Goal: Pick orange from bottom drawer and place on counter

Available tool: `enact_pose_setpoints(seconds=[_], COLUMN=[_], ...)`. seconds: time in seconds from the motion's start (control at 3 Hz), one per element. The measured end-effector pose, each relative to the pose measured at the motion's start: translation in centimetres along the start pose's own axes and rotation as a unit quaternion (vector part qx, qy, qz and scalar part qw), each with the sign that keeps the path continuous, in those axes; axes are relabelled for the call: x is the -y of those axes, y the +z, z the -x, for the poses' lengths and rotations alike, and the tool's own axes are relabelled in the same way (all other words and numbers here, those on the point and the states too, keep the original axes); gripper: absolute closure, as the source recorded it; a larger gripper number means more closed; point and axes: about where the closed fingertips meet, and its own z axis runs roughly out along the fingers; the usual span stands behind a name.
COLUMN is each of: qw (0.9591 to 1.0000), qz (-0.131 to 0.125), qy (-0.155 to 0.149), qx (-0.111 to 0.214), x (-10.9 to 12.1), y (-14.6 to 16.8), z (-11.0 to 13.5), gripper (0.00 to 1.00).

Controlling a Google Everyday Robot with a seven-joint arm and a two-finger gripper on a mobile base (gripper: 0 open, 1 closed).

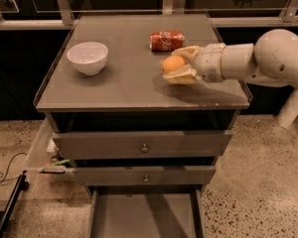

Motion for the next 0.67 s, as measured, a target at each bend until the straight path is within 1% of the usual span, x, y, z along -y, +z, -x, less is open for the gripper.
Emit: enact_pose_setpoints(seconds=[0.33, 0.67], qw=[0.9993, 0.9978], qz=[-0.017, -0.035], qy=[0.018, 0.028], qx=[-0.029, -0.048], x=[0.55, 1.08], y=[1.13, 1.47], z=[-1.22, -2.01], gripper=[1.0, 1.0])
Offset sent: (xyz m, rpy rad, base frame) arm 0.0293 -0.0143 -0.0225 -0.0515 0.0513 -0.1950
